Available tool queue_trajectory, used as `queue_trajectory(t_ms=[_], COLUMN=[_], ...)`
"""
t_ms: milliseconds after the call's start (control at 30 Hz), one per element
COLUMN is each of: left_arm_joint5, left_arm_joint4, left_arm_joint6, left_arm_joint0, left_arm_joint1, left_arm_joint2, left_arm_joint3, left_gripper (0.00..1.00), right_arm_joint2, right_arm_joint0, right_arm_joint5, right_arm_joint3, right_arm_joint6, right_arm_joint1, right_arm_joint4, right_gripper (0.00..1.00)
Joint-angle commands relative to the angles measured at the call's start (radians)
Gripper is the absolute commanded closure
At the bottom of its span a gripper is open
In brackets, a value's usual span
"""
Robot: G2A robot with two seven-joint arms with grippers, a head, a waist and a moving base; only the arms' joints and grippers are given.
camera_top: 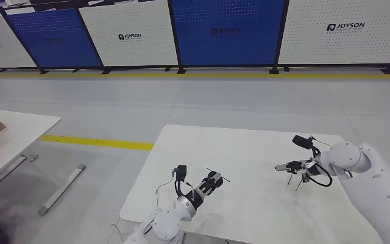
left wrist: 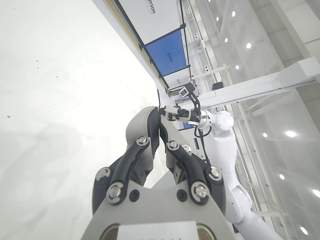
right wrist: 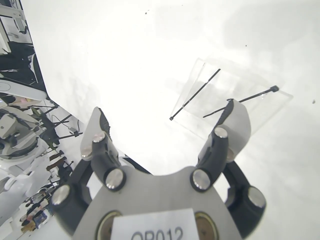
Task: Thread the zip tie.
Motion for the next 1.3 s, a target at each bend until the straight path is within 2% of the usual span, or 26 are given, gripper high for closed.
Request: queue_trajectory(t_ms=[0,100,167,233,300,333,367,400,433,533,567,667,733,767,800,867,933,1067,1133,1267], left_arm_joint5=[0.000,0.000,0.000,0.000,0.000,0.000,0.000,0.000,0.000,0.000,0.000,0.000,0.000,0.000,0.000,0.000,0.000,0.000,0.000,0.000], left_arm_joint4=[0.000,0.000,0.000,0.000,0.000,0.000,0.000,0.000,0.000,0.000,0.000,0.000,0.000,0.000,0.000,0.000,0.000,0.000,0.000,0.000], left_arm_joint6=[0.000,0.000,0.000,0.000,0.000,0.000,0.000,0.000,0.000,0.000,0.000,0.000,0.000,0.000,0.000,0.000,0.000,0.000,0.000,0.000], left_arm_joint0=[0.000,0.000,0.000,0.000,0.000,0.000,0.000,0.000,0.000,0.000,0.000,0.000,0.000,0.000,0.000,0.000,0.000,0.000,0.000,0.000], left_arm_joint1=[0.000,0.000,0.000,0.000,0.000,0.000,0.000,0.000,0.000,0.000,0.000,0.000,0.000,0.000,0.000,0.000,0.000,0.000,0.000,0.000], left_arm_joint2=[0.000,0.000,0.000,0.000,0.000,0.000,0.000,0.000,0.000,0.000,0.000,0.000,0.000,0.000,0.000,0.000,0.000,0.000,0.000,0.000], left_arm_joint3=[0.000,0.000,0.000,0.000,0.000,0.000,0.000,0.000,0.000,0.000,0.000,0.000,0.000,0.000,0.000,0.000,0.000,0.000,0.000,0.000], left_gripper=[1.00,1.00,1.00,1.00,1.00,1.00,1.00,1.00,1.00,1.00,1.00,1.00,1.00,1.00,1.00,1.00,1.00,1.00,1.00,1.00], right_arm_joint2=[0.011,0.029,0.046,0.057,0.068,0.069,0.068,0.066,0.065,0.051,0.046,0.028,0.018,0.013,0.007,-0.007,-0.023,-0.047,-0.059,-0.079], right_arm_joint0=[-0.011,-0.028,-0.040,-0.051,-0.055,-0.058,-0.058,-0.055,-0.052,-0.028,-0.021,0.007,0.027,0.036,0.043,0.059,0.076,0.103,0.114,0.137], right_arm_joint5=[0.029,0.087,0.146,0.170,0.202,0.217,0.232,0.242,0.249,0.249,0.249,0.249,0.249,0.249,0.249,0.249,0.249,0.249,0.249,0.249], right_arm_joint3=[-0.018,-0.065,-0.101,-0.130,-0.153,-0.160,-0.166,-0.170,-0.166,-0.133,-0.118,-0.062,-0.025,-0.008,0.008,0.040,0.073,0.126,0.151,0.213], right_arm_joint6=[-0.019,-0.012,-0.015,0.003,0.027,0.038,0.046,0.058,0.068,0.098,0.101,0.107,0.117,0.117,0.117,0.117,0.117,0.117,0.117,0.117], right_arm_joint1=[0.005,0.016,0.024,0.030,0.037,0.039,0.039,0.040,0.040,0.034,0.031,0.018,0.008,0.005,0.000,-0.012,-0.026,-0.052,-0.065,-0.092], right_arm_joint4=[-0.009,-0.038,-0.059,-0.069,-0.086,-0.090,-0.097,-0.104,-0.107,-0.114,-0.113,-0.117,-0.119,-0.125,-0.131,-0.139,-0.148,-0.155,-0.158,-0.160], right_gripper=[0.00,0.00,0.00,0.01,0.22,0.40,0.38,0.40,0.47,0.41,0.43,0.38,0.26,0.23,0.42,0.42,0.48,0.51,0.56,0.54])
